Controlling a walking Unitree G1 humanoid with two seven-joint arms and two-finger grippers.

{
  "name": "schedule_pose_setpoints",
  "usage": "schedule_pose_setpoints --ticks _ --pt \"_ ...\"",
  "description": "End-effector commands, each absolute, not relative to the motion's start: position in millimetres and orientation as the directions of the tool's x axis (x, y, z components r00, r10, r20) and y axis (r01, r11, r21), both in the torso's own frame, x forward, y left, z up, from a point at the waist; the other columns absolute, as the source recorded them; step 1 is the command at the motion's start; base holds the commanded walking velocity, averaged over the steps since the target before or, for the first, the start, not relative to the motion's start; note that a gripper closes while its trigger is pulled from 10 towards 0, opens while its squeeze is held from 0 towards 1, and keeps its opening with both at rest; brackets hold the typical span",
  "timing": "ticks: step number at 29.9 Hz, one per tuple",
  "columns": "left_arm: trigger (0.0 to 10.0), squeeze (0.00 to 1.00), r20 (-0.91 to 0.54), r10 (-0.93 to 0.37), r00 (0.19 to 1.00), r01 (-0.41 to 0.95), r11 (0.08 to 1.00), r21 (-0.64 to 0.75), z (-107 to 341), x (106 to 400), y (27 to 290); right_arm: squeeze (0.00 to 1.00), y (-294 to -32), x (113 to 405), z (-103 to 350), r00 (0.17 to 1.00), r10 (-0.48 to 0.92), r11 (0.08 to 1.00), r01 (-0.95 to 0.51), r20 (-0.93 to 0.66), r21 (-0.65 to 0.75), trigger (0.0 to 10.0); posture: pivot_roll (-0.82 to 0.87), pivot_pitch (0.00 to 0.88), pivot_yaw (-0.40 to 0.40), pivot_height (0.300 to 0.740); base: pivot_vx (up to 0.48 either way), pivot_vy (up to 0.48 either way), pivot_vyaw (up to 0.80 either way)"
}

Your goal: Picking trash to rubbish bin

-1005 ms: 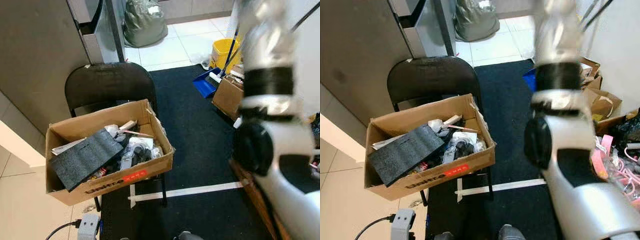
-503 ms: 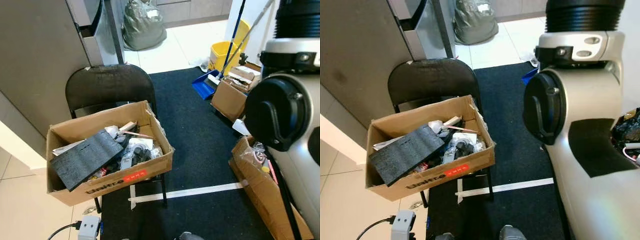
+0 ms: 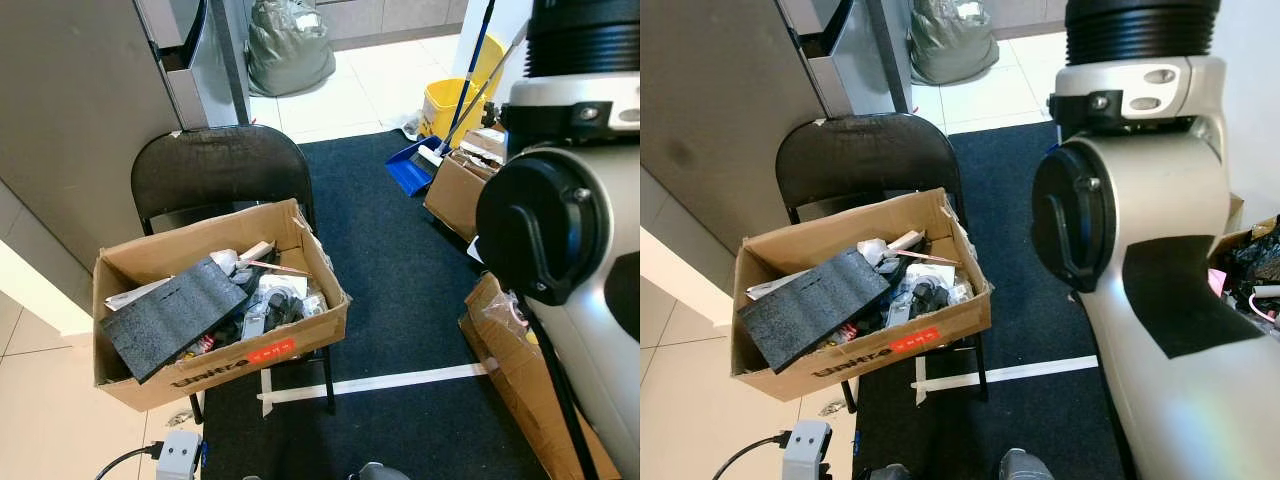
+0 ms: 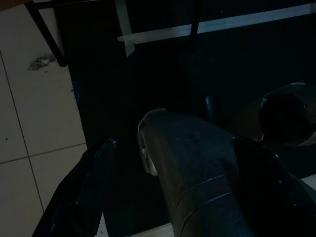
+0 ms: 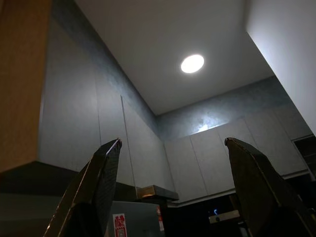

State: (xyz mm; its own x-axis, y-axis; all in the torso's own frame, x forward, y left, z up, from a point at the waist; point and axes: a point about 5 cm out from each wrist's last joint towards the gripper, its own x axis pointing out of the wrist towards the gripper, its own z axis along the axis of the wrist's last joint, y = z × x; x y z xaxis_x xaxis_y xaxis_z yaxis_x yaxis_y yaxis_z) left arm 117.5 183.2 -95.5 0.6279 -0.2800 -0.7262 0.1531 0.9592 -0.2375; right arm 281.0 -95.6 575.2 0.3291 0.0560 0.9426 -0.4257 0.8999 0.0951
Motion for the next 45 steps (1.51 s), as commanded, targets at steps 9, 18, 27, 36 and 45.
schedule_pose_setpoints --ticks 9,18,27,36,45 --pt "10.0 0.0 -0.777 -0.314 0.546 0.168 0.949 -0.266 -104 95 176 0.0 -84 272 583 0.319 0.059 0.901 -0.425 0.946 0.087 10.0 -0.04 0.086 0.053 0.74 0.0 0.0 0.0" --pt "10.0 0.0 -0.78 -0.315 0.541 0.176 0.949 -0.261 -104 96 177 0.0 -82 275 582 0.335 0.07 0.903 -0.422 0.94 0.083 10.0 -0.04 0.082 0.054 0.74 0.0 0.0 0.0" --pt "10.0 0.0 -0.779 -0.318 0.541 0.181 0.948 -0.261 -103 98 177 0.0 -82 276 582 0.34 0.06 0.904 -0.417 0.938 0.094 10.0 -0.04 0.08 0.05 0.74 0.0 0.0 0.0" --pt "10.0 0.0 -0.782 -0.315 0.538 0.178 0.949 -0.259 -104 98 178 0.0 -81 276 580 0.327 0.071 0.902 -0.425 0.942 0.08 10.0 -0.04 0.071 0.042 0.74 0.0 0.0 0.0" --pt "10.0 0.0 -0.78 -0.311 0.543 0.168 0.95 -0.262 -104 99 176 0.0 -88 282 575 0.341 0.061 0.903 -0.419 0.938 0.093 10.0 -0.03 0.064 0.029 0.74 0.0 0.0 0.0"
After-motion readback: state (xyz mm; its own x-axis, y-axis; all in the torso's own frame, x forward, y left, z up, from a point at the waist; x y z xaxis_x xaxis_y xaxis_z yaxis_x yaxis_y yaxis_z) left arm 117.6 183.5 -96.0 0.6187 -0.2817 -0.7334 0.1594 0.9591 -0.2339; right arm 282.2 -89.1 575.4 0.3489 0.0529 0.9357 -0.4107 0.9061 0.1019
